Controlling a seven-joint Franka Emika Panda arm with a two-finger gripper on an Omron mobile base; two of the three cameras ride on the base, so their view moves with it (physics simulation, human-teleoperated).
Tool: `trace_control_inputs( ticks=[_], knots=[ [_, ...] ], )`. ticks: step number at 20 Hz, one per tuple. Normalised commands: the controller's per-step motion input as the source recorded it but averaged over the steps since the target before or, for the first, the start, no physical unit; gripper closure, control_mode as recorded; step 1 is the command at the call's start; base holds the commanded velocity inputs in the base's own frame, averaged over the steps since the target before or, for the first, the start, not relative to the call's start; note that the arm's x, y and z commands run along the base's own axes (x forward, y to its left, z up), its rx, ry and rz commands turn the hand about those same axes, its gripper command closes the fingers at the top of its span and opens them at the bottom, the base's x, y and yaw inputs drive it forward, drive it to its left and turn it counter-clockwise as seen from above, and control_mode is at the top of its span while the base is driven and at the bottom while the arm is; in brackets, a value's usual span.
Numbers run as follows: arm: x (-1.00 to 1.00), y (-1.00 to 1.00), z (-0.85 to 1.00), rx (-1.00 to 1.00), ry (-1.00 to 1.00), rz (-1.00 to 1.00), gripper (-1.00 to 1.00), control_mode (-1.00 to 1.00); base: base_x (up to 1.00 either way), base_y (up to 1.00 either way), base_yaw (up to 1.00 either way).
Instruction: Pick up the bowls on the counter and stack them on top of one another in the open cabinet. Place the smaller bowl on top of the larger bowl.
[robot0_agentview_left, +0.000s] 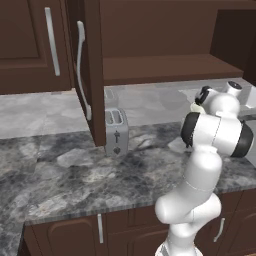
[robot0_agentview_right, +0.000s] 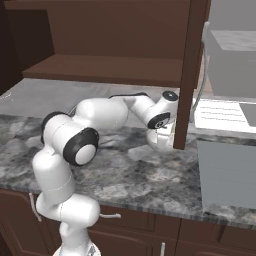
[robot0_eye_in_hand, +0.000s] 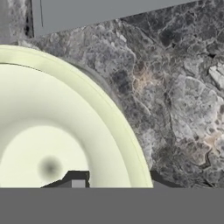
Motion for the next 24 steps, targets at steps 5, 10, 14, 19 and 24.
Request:
trace_control_inputs(
  ticks=[5,10,14,19,24],
  knots=[
    [0.00,0.00,-0.09,-0.02,0.00,0.00,1.00,-1.00,0.00,0.00,0.00],
    [0.00,0.00,-0.24,-0.03,0.00,0.01,1.00,-1.00,0.00,0.00,0.00],
    [0.08,0.00,-0.25,-0.03,0.00,0.01,1.00,-1.00,0.00,0.00,0.00],
    [0.34,0.00,-0.18,0.00,0.00,0.01,1.00,-1.00,0.00,0.00,0.00],
    [0.45,0.00,-0.17,0.00,0.00,0.02,1.00,-1.00,0.00,0.00,0.00]
  ],
)
